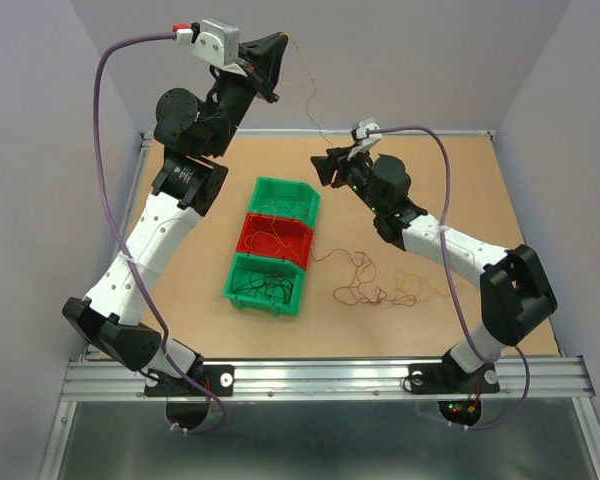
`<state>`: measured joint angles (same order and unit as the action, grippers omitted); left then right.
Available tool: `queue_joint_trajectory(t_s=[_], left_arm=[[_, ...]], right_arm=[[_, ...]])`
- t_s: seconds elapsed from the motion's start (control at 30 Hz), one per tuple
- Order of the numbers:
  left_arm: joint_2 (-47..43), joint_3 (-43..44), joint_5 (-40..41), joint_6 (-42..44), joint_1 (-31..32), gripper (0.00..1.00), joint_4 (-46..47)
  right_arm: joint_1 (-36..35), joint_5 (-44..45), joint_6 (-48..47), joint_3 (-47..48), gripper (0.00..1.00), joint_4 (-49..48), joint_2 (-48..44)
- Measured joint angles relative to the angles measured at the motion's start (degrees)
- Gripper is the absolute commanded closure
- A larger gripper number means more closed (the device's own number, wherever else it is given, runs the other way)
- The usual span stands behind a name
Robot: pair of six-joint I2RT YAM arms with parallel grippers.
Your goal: Untangle the cables
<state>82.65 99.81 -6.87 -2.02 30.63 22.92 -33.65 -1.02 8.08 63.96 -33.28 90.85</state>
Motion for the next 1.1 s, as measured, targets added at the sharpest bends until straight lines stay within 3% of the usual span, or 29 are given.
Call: queue_joint_trajectory(t_s=[0.13,0.4,0.43,0.57,0.63,0.77,0.9,1.1], left_arm=[[0.0,0.0,-0.1,0.0,0.0,1.00,0.0],[0.0,0.0,-0.4,-0.3,0.0,1.00,0.0],[0.0,0.0,-0.5,-0.3,0.0,1.00,0.0],[0.1,0.0,-0.6,-0.3,0.0,1.00,0.0],[0.2,0.0,-0.5,-0.3,0.0,1.00,0.0],[1.4,0.9,-0.3,0.0,0.0,1.00,0.0],[3.4,2.1,-0.4,0.0,0.0,1.00,-0.2],[6.3,5.1,-0.4,0.0,0.0,1.00,-1.4]], right_arm=[[0.0,3.7,-0.5,0.9,0.50,0.4,1.2],[0.0,9.3,-2.3,3.1,0.44,2.1,3.5],[0.0,9.9,-2.4,3.2,0.42,2.3,3.5],[0.0,12.9,-3.1,3.2,0.19,2.6,3.5],[0.0,13.3,-3.2,3.2,0.17,2.8,3.5],[0.0,12.4,-3.2,3.2,0.18,3.0,3.4],[0.0,11.1,-3.0,3.1,0.30,3.3,2.4],[0.0,7.9,-1.9,3.1,0.31,3.3,0.0]])
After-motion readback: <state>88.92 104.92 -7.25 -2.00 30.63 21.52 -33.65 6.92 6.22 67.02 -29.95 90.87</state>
